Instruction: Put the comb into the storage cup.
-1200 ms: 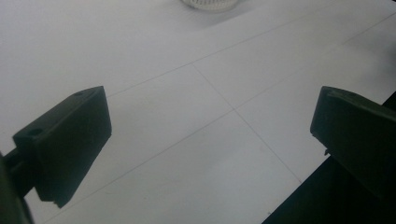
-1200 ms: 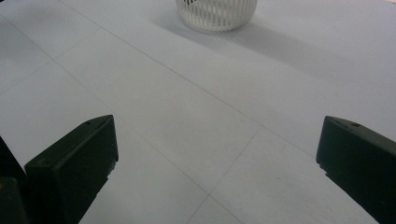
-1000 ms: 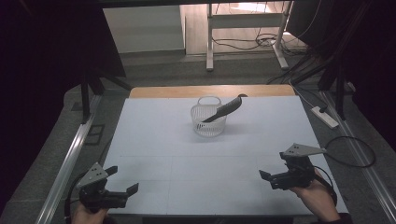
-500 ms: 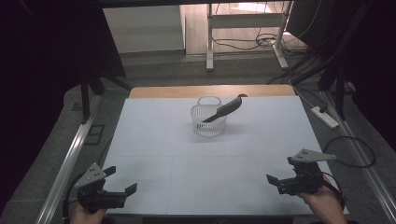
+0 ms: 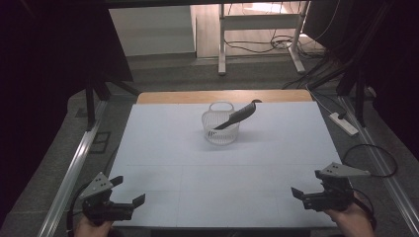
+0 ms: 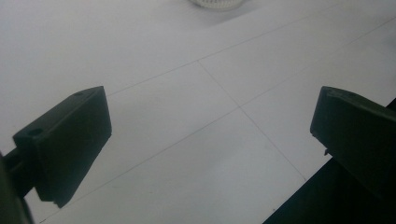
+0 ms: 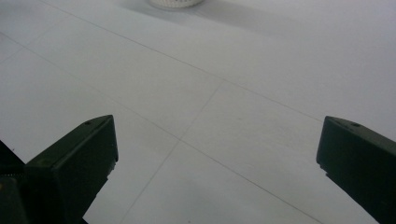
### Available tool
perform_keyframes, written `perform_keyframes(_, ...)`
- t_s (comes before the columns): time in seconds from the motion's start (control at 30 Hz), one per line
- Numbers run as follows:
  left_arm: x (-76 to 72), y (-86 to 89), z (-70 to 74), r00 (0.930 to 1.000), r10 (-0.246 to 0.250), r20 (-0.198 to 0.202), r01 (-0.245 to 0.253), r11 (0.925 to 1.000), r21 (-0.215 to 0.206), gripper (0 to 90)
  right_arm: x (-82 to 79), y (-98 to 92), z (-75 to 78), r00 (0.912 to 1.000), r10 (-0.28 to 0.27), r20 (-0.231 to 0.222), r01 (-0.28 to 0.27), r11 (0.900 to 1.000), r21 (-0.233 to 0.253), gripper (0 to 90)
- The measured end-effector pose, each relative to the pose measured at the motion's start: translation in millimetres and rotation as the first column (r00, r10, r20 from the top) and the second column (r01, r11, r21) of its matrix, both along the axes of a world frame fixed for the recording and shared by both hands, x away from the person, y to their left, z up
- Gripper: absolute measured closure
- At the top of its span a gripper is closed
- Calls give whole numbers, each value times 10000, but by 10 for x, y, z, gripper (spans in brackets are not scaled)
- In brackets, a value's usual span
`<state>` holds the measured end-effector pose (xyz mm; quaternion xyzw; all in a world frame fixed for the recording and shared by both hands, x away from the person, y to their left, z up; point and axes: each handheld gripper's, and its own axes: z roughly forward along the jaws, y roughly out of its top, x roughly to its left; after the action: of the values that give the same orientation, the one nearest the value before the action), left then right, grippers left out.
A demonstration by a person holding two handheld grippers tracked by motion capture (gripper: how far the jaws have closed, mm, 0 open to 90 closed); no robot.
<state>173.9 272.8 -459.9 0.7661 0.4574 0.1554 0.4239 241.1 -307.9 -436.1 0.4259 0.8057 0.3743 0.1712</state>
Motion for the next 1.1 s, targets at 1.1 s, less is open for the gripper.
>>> perform_keyframes(1.1,11,9,-5,9996,-291,3,291,9994,-162,0,-206,-318,-53,9912,-1280,-328,1256,9897,-683,0)
